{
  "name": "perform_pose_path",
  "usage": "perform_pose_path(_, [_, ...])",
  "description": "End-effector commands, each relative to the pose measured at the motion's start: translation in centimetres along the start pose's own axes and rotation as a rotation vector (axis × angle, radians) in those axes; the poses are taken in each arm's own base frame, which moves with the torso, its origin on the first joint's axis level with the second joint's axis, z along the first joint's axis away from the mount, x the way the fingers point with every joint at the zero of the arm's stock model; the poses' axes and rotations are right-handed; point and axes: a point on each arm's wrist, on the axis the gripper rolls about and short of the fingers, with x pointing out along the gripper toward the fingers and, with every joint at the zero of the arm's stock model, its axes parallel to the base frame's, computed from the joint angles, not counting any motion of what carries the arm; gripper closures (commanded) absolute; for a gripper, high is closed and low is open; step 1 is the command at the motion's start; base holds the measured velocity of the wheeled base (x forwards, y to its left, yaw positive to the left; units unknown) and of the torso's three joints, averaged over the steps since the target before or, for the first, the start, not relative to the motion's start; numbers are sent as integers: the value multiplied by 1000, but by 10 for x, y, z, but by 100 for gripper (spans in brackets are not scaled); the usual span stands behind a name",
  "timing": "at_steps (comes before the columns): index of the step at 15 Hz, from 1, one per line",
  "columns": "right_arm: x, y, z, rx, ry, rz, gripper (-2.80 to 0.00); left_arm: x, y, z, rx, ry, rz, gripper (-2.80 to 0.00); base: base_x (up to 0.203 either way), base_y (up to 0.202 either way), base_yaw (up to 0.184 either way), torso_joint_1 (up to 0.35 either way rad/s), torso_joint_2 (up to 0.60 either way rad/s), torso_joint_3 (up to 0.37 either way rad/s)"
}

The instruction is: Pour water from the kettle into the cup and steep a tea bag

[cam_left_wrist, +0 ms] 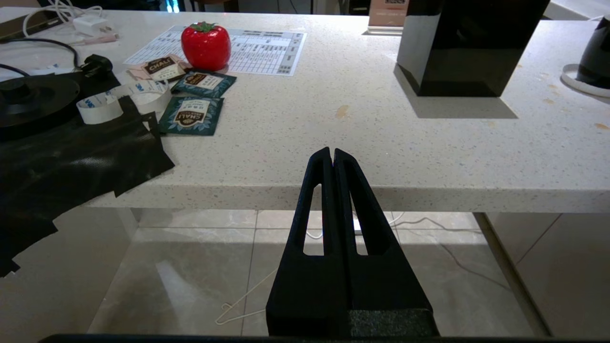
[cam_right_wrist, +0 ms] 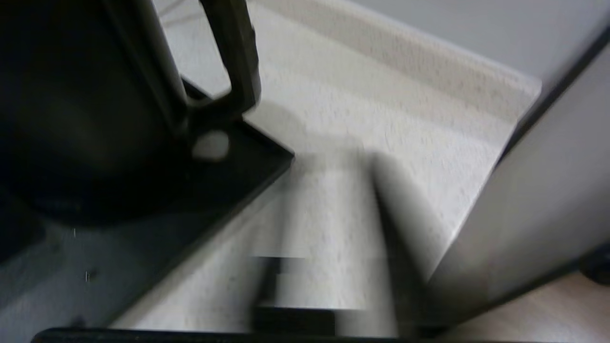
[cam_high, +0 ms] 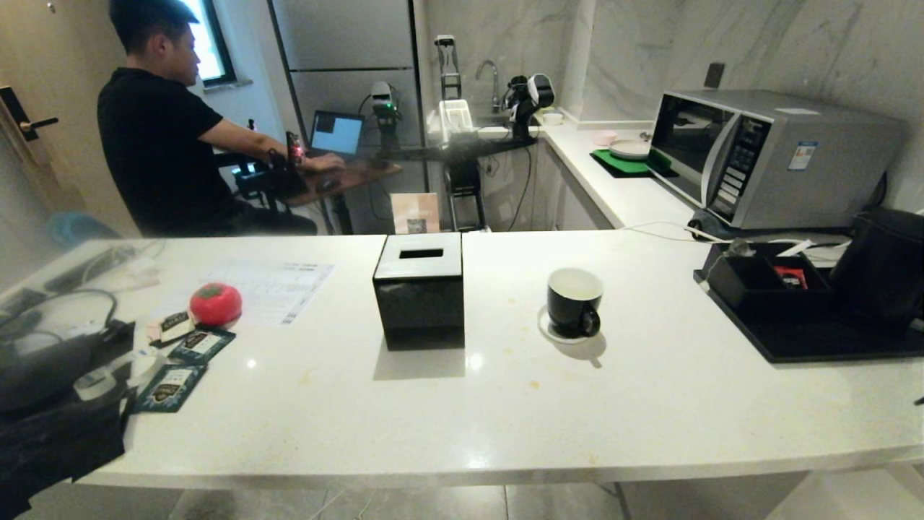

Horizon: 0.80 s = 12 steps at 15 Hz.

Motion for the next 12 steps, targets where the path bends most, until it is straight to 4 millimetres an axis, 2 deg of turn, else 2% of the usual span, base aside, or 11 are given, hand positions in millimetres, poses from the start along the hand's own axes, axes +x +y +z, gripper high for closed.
perform_pose_path(1, [-8, -3, 0, 0, 5, -7, 0, 0, 0, 0, -1, 0, 1, 0, 0, 0, 0, 0, 0, 0])
perform_pose_path(5, [-23, -15, -11, -9, 68, -33, 0, 0, 0, 0, -1, 0, 1, 0, 0, 0, 0, 0, 0, 0])
perform_pose_path(8, [-45, -19, -18, -14, 125, -35, 0, 0, 0, 0, -1, 0, 1, 0, 0, 0, 0, 0, 0, 0])
perform_pose_path(12, [-84, -20, -21, -41, 173, 78, 0, 0, 0, 0, 1, 0, 1, 0, 0, 0, 0, 0, 0, 0])
